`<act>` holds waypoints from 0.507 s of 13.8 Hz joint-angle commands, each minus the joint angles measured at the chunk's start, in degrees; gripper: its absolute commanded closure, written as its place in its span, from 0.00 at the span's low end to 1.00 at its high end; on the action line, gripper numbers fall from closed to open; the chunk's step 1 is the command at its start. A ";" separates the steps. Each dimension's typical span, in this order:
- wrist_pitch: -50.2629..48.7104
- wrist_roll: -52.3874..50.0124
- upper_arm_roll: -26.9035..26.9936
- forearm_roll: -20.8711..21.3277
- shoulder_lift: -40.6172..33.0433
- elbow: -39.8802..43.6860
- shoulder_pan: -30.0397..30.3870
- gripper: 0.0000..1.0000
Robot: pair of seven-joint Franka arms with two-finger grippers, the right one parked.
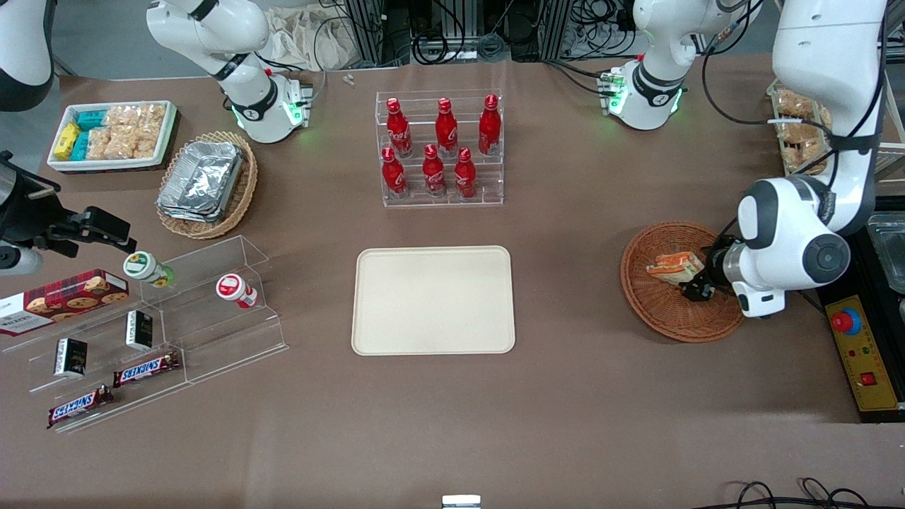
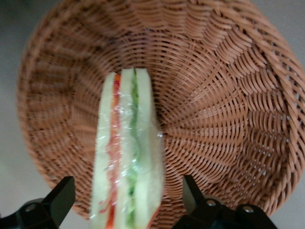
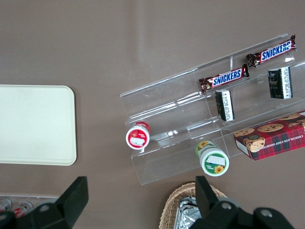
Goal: Place sandwich from basket to tray
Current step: 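Close the left gripper on the wrapped sandwich inside the basket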
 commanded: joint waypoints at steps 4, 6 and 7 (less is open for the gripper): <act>3.78 -1.39 -0.21 -1.53 2.38 -0.95 0.03 1.00; 1.68 -0.60 -0.21 -1.53 -0.24 -0.34 0.12 1.00; -2.42 0.71 -0.21 -1.44 -2.52 0.62 0.38 1.00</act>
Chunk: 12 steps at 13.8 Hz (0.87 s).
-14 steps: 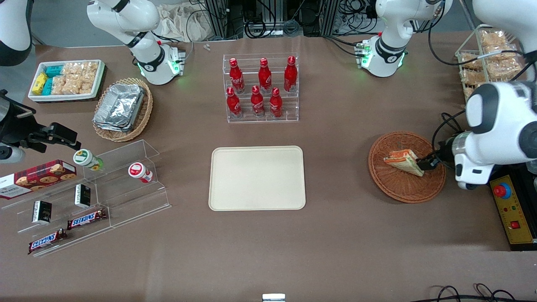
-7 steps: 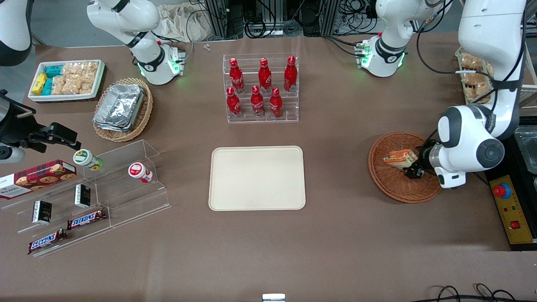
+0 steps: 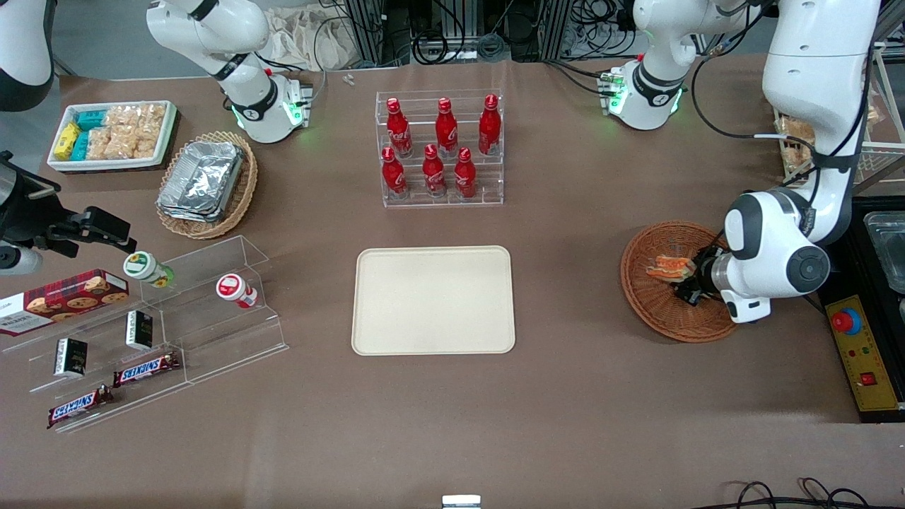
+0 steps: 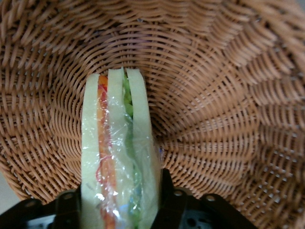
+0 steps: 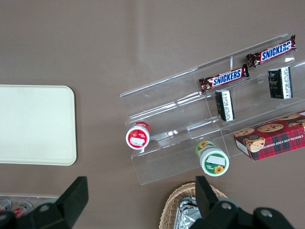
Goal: Place sandwich from basket to tray
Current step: 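Close the left gripper on the wrapped sandwich inside the basket, then lift the sandwich up out of the basket with the left gripper, then carry the sandwich over to the white tray with the left gripper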
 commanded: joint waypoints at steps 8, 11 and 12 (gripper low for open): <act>-34.93 23.20 -2.56 -4.70 -14.50 19.09 -0.56 1.00; -33.01 24.17 -11.16 -2.70 -12.23 23.75 -3.65 1.00; -29.34 23.22 -13.88 -1.04 -11.26 23.94 -5.14 1.00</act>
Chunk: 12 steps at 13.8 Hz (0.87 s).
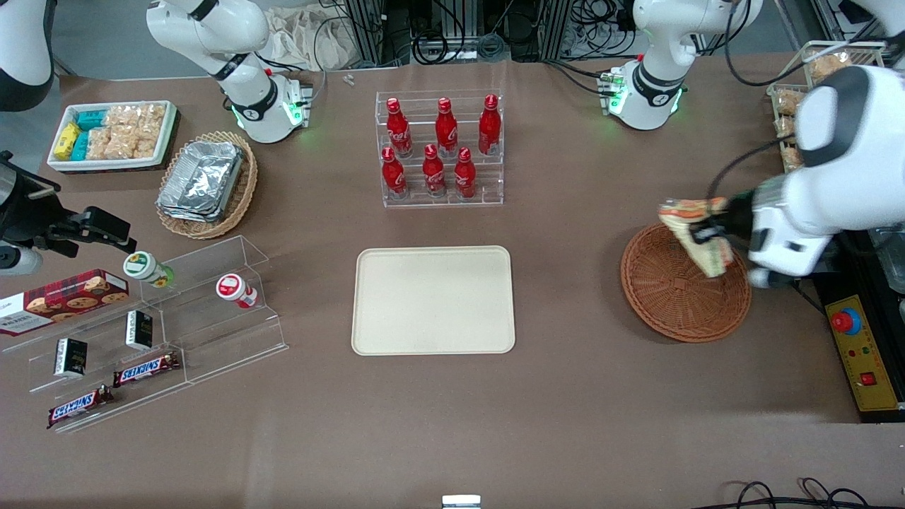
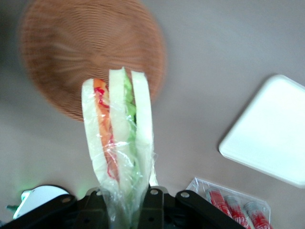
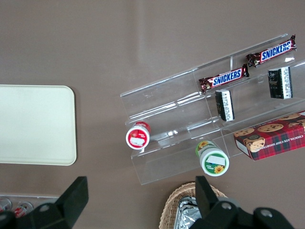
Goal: Place sandwich from basket to tray
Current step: 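Carry the sandwich over to the white tray with the left gripper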
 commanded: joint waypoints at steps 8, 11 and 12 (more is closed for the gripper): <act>30.28 -2.62 -6.62 9.12 22.88 3.59 -20.28 0.97; 34.98 -2.62 -6.62 11.58 30.80 5.95 -22.21 0.96; 35.16 -2.88 -6.62 12.11 31.95 6.05 -22.48 0.96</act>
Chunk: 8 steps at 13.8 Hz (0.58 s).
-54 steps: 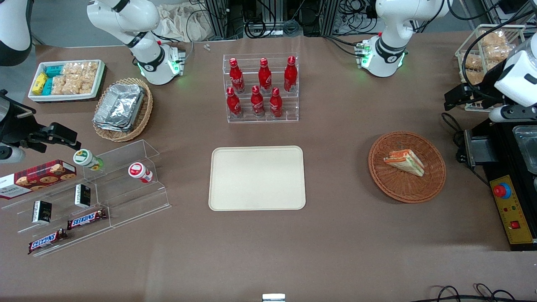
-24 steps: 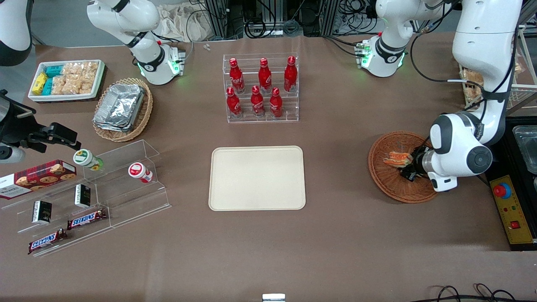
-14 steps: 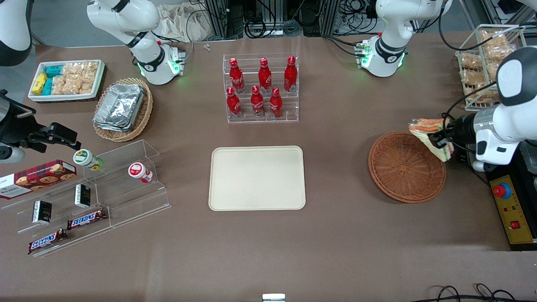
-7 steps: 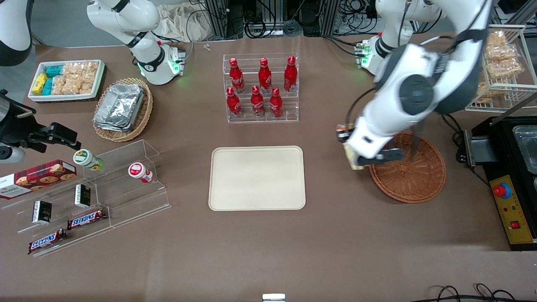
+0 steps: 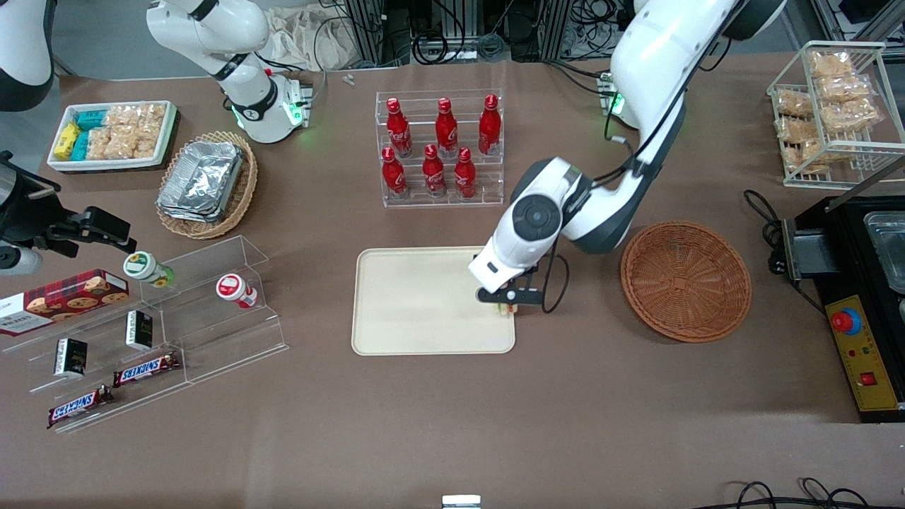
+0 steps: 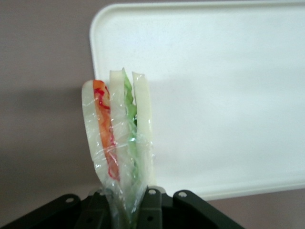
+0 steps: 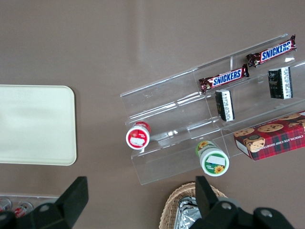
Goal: Place sandwich from basket to tray
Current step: 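Carry the sandwich over to the white tray with the left gripper, then lower the sandwich onto the tray and open the left gripper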
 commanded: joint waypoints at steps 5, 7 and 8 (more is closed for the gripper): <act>2.53 0.68 0.54 1.91 4.56 3.56 -1.30 0.00; 1.92 0.06 0.54 1.91 3.51 4.08 -1.39 0.00; 0.96 -0.02 0.54 2.00 1.33 3.91 -1.21 0.00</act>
